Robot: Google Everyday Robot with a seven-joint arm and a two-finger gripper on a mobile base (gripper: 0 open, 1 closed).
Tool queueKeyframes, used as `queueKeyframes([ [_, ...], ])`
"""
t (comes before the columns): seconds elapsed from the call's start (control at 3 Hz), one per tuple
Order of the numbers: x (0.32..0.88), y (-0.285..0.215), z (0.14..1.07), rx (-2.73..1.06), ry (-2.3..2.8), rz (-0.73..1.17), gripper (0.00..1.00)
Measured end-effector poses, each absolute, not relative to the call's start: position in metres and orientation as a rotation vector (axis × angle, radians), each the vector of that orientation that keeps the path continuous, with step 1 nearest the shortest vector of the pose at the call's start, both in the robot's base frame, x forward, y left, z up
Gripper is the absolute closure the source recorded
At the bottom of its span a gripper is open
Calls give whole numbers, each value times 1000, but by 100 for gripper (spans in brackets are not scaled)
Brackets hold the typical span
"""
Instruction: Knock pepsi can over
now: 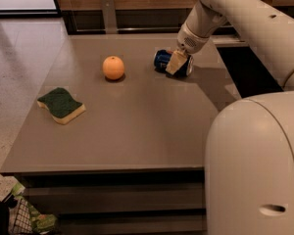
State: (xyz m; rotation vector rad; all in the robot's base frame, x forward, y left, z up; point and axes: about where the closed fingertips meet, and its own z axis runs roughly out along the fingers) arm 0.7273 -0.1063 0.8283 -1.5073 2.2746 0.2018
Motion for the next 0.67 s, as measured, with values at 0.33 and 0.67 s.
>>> queueKeyframes([
  [0.33, 727, -105, 826, -1510, 2276, 204, 15],
  [0.67, 727, -105, 826, -1510, 2276, 205, 0],
])
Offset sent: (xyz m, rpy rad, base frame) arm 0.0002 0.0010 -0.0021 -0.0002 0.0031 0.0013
